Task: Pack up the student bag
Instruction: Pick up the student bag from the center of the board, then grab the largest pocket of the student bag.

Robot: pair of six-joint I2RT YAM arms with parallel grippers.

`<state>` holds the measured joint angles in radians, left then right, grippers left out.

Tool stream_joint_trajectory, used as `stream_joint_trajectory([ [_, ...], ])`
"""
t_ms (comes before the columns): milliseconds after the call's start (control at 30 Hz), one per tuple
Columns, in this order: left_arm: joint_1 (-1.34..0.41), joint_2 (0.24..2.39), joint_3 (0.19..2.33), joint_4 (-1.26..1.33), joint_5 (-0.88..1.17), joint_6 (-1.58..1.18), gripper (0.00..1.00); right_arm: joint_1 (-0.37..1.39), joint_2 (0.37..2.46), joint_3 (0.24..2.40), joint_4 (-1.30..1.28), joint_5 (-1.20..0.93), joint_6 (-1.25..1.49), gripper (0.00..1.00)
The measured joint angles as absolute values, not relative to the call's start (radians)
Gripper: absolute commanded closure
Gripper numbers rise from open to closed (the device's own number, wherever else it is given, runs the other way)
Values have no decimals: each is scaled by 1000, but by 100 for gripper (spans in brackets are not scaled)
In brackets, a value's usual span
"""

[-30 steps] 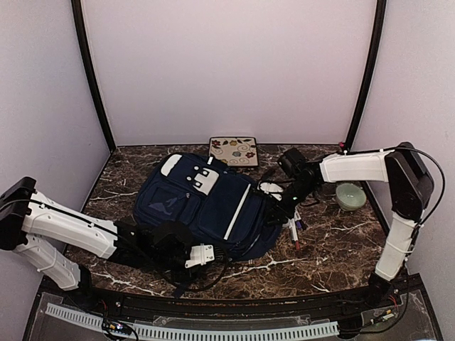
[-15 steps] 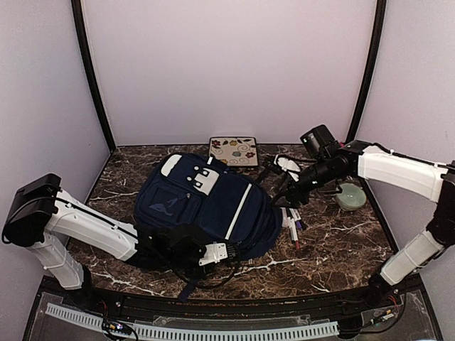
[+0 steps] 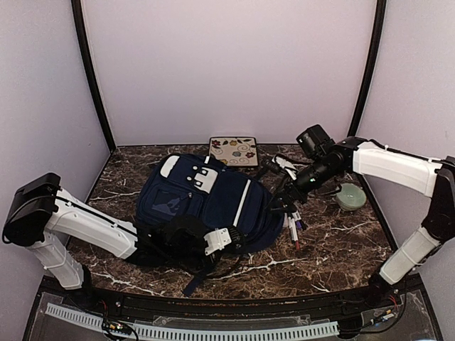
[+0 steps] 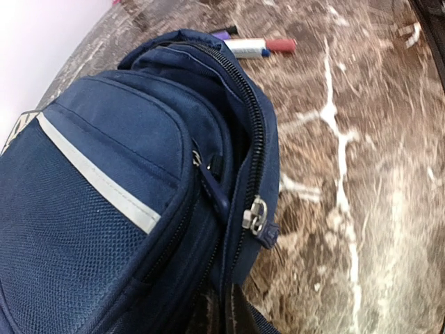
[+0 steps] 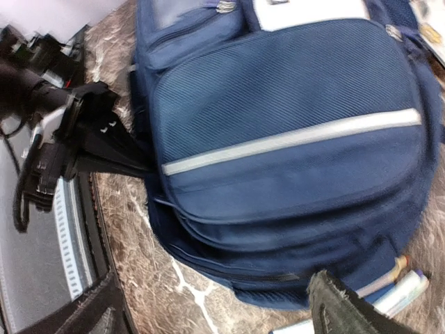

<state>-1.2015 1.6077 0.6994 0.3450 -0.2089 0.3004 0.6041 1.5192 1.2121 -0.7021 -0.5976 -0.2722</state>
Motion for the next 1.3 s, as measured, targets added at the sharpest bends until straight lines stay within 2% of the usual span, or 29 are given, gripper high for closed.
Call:
stream_joint_trajectory([
  [100,-1192,1615,698,410,-194,248,100,642,1541,1219,-735,-619,-290,53],
  [133,-1185,1619,698,435,-189,224,100,662,1542,1209,-742,-617,-285,58],
  [233,-1167,1625,693,485,-163,158,100,696,1542,1159,-738,-615,-287,67],
  [367,-1140,1625,682,543,-119,56,100,743,1537,1107,-723,-600,-283,72],
  [533,-1120,1625,669,612,-73,-53,100,825,1527,1088,-677,-558,-263,72],
  [733,-1109,1625,668,672,-47,-128,100,852,1527,1088,-580,-498,-223,65],
  [933,-1103,1625,651,736,-36,-189,100,869,1554,1089,-492,-440,-164,62],
  [1100,-1100,1625,650,757,-22,-233,100,898,1580,1097,-471,-419,-131,54],
  [1300,-1095,1625,650,780,-8,-268,100,928,1615,1103,-446,-387,-95,57],
])
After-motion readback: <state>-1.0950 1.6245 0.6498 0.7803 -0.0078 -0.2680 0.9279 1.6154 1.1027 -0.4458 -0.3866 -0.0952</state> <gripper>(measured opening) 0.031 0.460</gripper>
